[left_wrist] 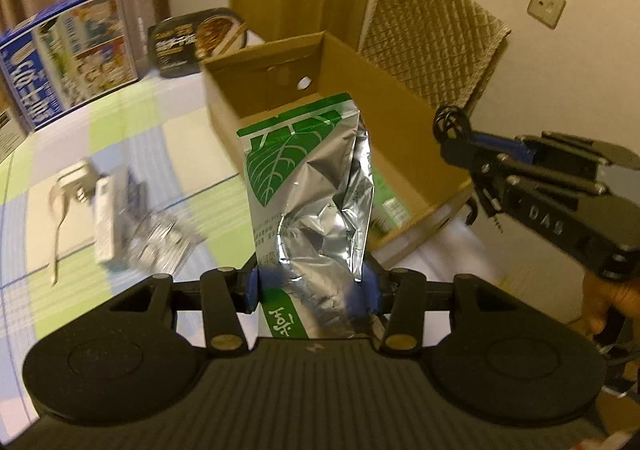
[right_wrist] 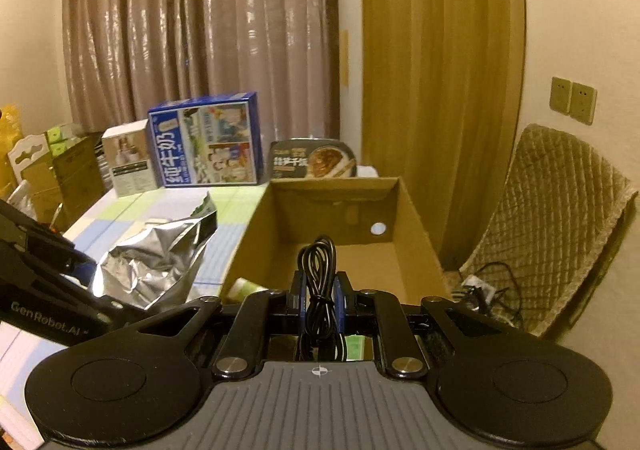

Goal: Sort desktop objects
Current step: 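Lift the foil bag and cable and carry both toward the cardboard box, then lower the foil bag into the cardboard box and open the left gripper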

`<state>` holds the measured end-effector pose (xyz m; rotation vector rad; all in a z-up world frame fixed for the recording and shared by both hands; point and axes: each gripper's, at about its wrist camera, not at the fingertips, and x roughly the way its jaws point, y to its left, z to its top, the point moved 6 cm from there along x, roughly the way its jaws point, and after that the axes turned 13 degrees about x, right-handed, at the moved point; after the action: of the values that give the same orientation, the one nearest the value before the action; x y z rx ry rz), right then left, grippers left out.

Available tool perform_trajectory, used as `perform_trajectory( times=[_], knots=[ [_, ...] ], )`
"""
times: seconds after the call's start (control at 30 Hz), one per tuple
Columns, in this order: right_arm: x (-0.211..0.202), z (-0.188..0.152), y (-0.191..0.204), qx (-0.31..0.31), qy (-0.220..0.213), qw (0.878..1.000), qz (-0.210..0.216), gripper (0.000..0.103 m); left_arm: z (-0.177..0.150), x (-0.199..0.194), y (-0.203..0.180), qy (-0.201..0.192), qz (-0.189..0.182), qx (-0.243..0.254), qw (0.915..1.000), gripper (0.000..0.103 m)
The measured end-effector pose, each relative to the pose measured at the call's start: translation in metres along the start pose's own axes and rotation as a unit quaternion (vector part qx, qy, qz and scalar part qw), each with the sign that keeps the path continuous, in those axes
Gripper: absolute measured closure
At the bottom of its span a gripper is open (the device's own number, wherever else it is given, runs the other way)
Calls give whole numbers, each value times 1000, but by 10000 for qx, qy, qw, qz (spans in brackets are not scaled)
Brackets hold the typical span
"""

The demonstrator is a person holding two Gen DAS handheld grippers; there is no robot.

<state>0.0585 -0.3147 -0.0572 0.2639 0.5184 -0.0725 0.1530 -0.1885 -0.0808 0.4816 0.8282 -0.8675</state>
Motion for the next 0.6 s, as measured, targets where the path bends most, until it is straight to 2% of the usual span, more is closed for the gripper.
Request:
perform_trajectory(
  times=[0.23, 0.6],
  knots=[
    [12, 14, -25, 86, 37, 9999, -76, 93, 38, 22, -7, -16, -31, -61, 10000, 60],
    [47, 37, -41, 370, 212, 9991, 20, 93, 71, 51, -2, -70, -49, -466, 9989, 60]
  ],
)
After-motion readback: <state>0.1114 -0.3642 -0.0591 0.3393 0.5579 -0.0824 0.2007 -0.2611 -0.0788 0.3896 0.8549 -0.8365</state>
